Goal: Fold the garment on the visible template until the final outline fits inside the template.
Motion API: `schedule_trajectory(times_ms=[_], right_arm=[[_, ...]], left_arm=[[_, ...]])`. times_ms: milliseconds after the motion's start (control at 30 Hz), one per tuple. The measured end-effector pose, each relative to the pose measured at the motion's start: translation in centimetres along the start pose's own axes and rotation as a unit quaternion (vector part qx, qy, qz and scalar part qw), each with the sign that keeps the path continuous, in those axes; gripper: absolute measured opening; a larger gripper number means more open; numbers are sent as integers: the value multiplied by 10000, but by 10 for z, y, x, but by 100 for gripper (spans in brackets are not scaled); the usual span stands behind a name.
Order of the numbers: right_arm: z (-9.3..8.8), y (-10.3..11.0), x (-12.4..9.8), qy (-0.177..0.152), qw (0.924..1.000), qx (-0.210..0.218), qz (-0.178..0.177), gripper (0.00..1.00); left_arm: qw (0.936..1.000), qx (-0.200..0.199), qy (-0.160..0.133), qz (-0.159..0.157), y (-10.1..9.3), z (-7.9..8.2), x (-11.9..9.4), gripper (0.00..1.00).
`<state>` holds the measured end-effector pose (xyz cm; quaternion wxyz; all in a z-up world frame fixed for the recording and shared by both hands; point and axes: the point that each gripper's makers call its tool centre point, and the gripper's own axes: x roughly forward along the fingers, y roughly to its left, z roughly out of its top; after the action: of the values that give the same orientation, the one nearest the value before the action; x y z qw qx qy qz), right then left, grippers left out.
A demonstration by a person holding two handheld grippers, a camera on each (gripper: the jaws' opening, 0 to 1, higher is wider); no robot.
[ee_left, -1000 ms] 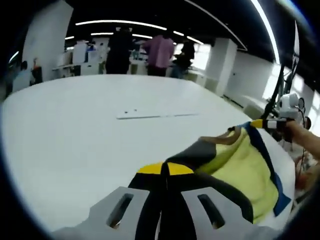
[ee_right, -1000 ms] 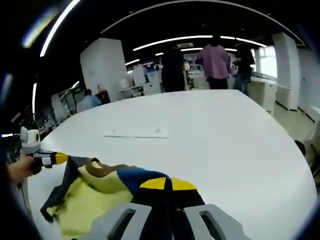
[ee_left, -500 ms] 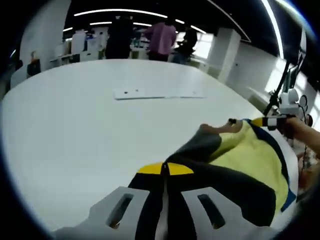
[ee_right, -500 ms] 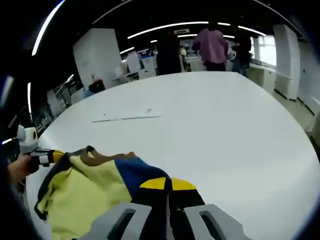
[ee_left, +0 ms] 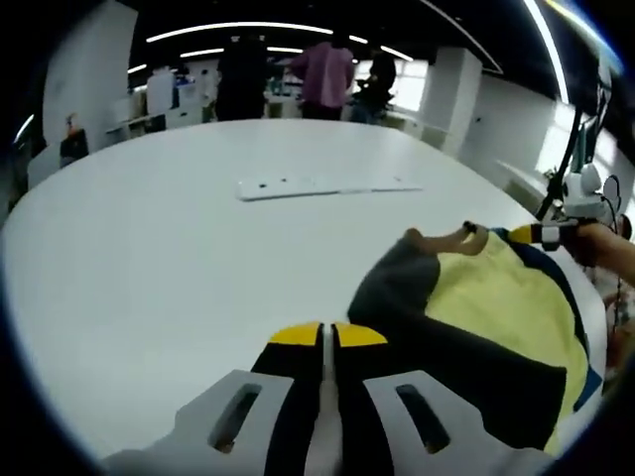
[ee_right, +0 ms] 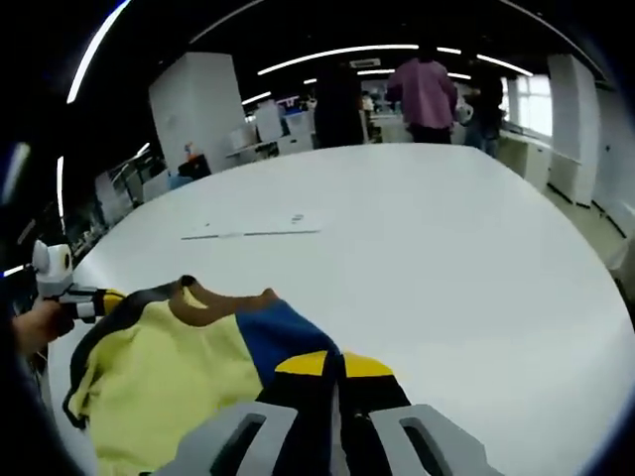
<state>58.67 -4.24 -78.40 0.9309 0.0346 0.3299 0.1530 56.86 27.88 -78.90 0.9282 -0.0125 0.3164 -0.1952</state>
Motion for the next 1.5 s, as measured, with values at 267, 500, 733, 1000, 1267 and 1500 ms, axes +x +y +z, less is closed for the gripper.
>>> schedule_trajectory(times_ms=[267, 500, 733, 1000, 1267, 1500], right_arm=[[10, 21, -17, -63, 9987, -139, 478, 37], [6, 43, -37, 87, 9949, -447, 905, 65], [-6, 69, -68, 320, 9869, -844, 1340, 76], [-16, 94, -104, 287, 9784, -1199, 1658, 75], [-35, 117, -136, 311, 9706, -1329, 1982, 74], [-57, 130, -159, 405, 9659, -1441, 2115, 73]], left_arm=[[9998, 60, -163, -26, -1, 10, -23, 26], [9992, 303, -254, -58, -6, 13, -48, 40], [9988, 333, -335, -134, -16, 3, -77, 50], [9986, 367, -305, -218, -30, -17, -109, 53], [9988, 245, -385, -195, -42, -35, -140, 53], [9992, 179, -340, -127, -49, -58, -162, 51]])
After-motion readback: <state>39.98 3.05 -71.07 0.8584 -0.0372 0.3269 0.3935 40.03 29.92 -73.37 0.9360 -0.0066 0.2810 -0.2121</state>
